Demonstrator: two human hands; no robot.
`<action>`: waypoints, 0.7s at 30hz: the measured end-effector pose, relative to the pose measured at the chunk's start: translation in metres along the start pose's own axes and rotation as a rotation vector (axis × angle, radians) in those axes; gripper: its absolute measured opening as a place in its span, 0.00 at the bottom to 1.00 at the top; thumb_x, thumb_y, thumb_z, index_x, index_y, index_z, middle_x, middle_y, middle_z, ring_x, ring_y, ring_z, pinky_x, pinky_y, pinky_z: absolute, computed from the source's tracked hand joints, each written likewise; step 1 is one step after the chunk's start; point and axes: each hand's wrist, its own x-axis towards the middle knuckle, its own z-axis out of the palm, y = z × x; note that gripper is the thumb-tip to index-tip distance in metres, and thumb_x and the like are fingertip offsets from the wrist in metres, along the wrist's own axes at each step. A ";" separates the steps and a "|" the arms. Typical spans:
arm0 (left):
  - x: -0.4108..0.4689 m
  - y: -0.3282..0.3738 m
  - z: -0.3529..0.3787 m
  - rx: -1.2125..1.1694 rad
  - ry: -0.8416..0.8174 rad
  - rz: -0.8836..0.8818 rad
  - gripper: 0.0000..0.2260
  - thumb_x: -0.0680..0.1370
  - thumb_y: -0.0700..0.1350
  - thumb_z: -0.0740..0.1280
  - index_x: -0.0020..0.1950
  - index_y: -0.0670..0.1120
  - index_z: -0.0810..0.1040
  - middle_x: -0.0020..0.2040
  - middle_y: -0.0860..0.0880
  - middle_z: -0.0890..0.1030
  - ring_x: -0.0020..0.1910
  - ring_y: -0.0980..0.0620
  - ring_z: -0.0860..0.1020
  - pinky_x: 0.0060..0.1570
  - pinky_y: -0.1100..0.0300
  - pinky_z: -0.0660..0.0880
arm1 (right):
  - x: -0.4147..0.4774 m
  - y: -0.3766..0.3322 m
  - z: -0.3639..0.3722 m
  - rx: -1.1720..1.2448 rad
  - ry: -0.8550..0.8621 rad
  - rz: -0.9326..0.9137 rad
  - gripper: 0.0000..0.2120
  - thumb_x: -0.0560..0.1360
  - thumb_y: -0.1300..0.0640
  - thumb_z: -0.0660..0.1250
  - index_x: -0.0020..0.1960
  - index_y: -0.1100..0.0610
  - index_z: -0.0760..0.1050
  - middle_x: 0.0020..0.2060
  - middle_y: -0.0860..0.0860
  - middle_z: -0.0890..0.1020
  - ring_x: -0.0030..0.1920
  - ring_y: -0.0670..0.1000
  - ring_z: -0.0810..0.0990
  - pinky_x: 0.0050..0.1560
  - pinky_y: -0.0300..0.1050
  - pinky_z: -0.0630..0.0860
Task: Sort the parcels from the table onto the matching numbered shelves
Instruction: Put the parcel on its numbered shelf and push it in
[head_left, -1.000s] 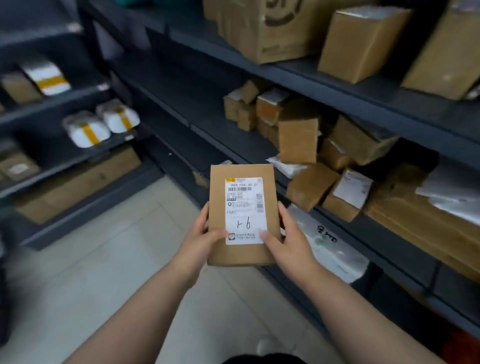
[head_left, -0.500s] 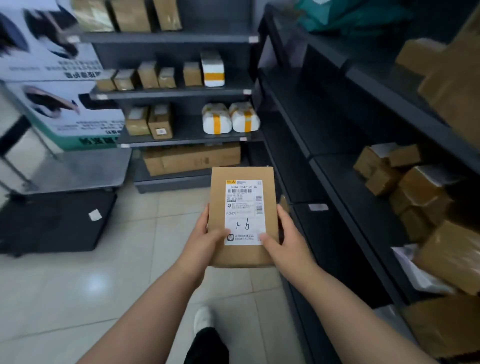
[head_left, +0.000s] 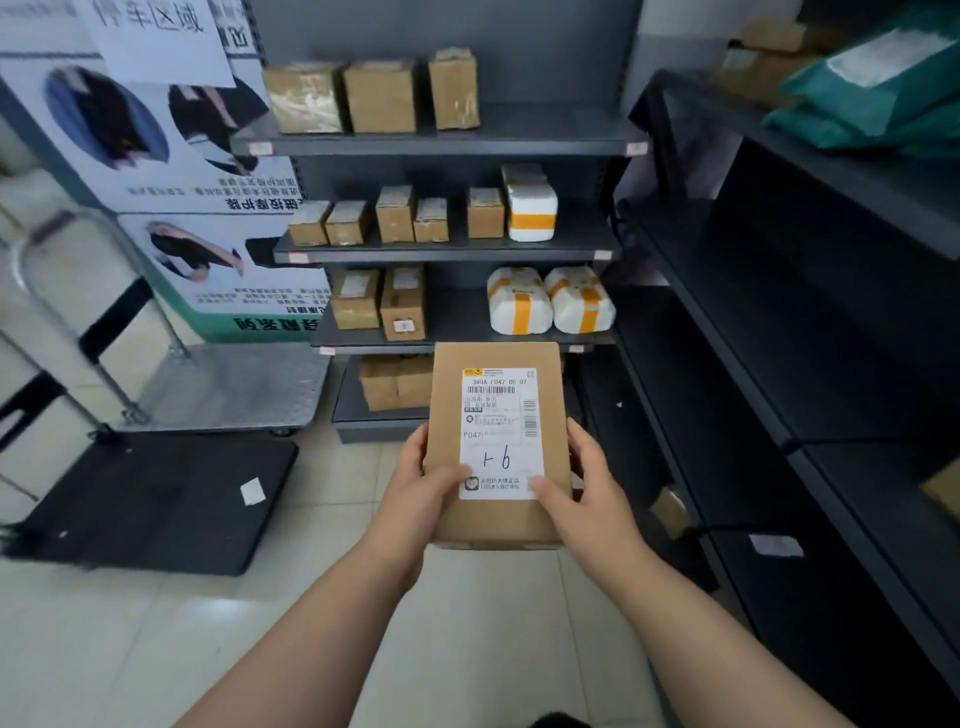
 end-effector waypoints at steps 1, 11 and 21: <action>0.009 0.005 -0.004 -0.010 0.001 0.003 0.25 0.76 0.36 0.66 0.70 0.55 0.69 0.57 0.54 0.82 0.54 0.52 0.81 0.52 0.52 0.78 | 0.011 -0.005 0.004 -0.003 -0.005 -0.003 0.33 0.77 0.61 0.66 0.76 0.44 0.55 0.60 0.38 0.71 0.56 0.38 0.71 0.46 0.28 0.68; 0.146 0.076 0.002 -0.015 0.005 0.070 0.20 0.76 0.36 0.65 0.63 0.57 0.73 0.57 0.52 0.82 0.55 0.50 0.81 0.53 0.50 0.78 | 0.160 -0.046 0.015 0.002 0.017 -0.088 0.33 0.77 0.58 0.66 0.77 0.46 0.55 0.67 0.41 0.71 0.64 0.42 0.71 0.64 0.44 0.71; 0.307 0.172 0.050 0.005 -0.006 0.137 0.24 0.77 0.40 0.66 0.68 0.57 0.64 0.61 0.54 0.76 0.59 0.50 0.76 0.59 0.46 0.75 | 0.343 -0.109 -0.019 0.092 0.091 -0.190 0.23 0.77 0.59 0.66 0.65 0.41 0.61 0.53 0.32 0.71 0.54 0.36 0.73 0.41 0.30 0.72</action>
